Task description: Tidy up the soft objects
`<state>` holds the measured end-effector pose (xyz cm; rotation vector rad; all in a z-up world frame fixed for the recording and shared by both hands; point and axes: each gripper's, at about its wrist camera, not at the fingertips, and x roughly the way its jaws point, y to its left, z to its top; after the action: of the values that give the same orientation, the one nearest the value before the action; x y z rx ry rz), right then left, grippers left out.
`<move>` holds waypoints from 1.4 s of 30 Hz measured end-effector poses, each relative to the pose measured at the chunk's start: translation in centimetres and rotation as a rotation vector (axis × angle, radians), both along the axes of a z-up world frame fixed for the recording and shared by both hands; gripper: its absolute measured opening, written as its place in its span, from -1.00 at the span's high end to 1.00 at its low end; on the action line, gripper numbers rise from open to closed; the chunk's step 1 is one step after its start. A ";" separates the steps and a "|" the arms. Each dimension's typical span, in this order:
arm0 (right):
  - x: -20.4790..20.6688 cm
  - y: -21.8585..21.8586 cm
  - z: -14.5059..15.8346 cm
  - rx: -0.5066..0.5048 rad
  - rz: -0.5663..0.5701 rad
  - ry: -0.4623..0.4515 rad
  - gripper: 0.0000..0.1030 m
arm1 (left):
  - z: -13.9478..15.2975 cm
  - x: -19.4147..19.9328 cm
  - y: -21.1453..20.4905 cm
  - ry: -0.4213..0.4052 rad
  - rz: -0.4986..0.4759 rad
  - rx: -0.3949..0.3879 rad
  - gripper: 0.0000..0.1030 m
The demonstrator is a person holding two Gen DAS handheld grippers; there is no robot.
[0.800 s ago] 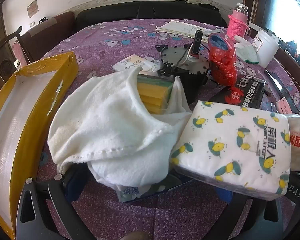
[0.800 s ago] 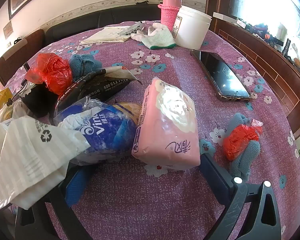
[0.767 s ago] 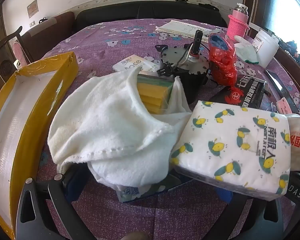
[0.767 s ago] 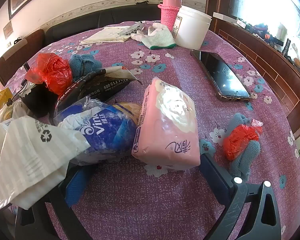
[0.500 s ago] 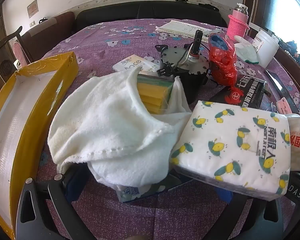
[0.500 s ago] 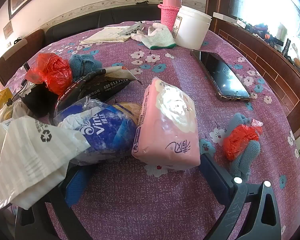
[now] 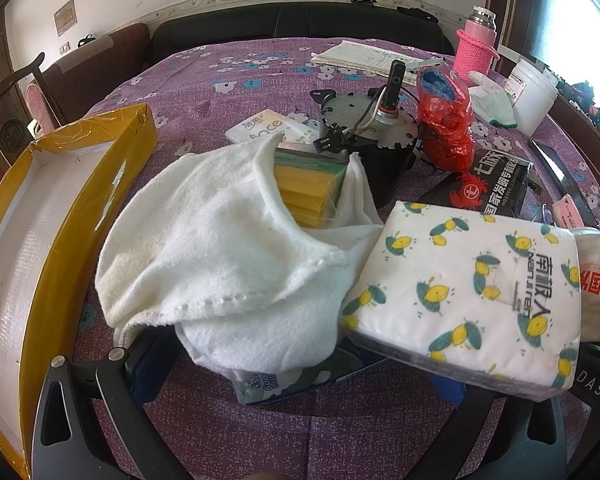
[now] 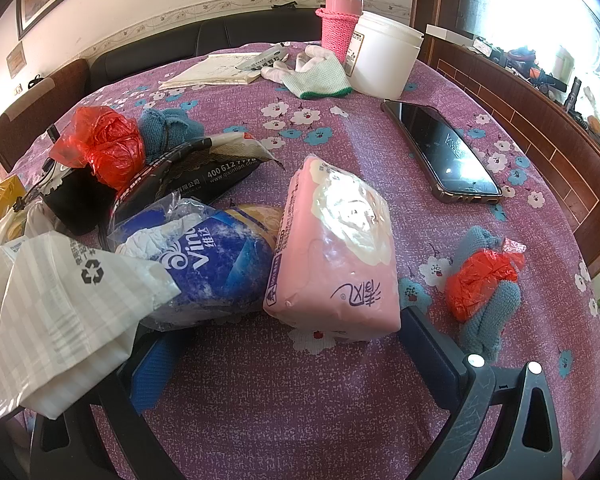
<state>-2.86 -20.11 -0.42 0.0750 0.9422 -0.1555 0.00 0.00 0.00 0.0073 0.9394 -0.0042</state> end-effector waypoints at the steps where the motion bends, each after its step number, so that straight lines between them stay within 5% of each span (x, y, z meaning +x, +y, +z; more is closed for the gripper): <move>1: 0.0 0.0 0.0 0.000 0.000 0.000 -0.99 | 0.0 0.0 0.0 0.000 0.000 0.000 -1.00; 16: 0.0 0.1 0.1 0.004 0.035 0.020 -0.99 | 0.3 0.3 0.0 0.066 -0.006 0.004 -1.00; 23: -0.3 -0.1 0.0 0.006 0.049 0.056 -0.99 | 0.3 -1.1 -0.6 0.032 -0.007 0.037 -1.00; 27: -1.1 0.3 0.5 -0.005 0.053 0.061 -0.97 | 0.9 -3.1 0.3 0.063 -0.057 -0.039 -1.00; 31: -4.5 0.7 4.0 -0.087 0.036 -0.045 -0.94 | 5.2 -7.2 2.8 -0.085 -0.071 -0.075 -1.00; 35: -7.8 0.2 9.7 -0.035 0.053 -0.137 -0.95 | 12.6 -12.7 6.7 -0.301 -0.046 -0.158 -1.00; 37: -10.0 -0.3 13.8 0.028 0.067 -0.250 -0.95 | 16.8 -16.6 9.0 -0.463 -0.025 -0.218 -1.00; 40: -15.2 -2.2 18.5 0.304 0.187 -0.537 -1.00 | 20.1 -20.4 11.4 -0.588 -0.066 -0.313 -1.00; 41: -16.2 -2.4 18.6 0.382 0.225 -0.560 -1.00 | 20.7 -21.2 11.7 -0.578 -0.056 -0.299 -1.00; 42: -16.0 -2.2 18.4 0.382 0.238 -0.468 -1.00 | 21.3 -21.5 12.0 -0.566 -0.042 -0.280 -1.00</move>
<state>-18.88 -22.27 18.00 0.3361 0.4962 0.2572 -21.45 11.99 21.27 -0.2213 0.3662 -0.1648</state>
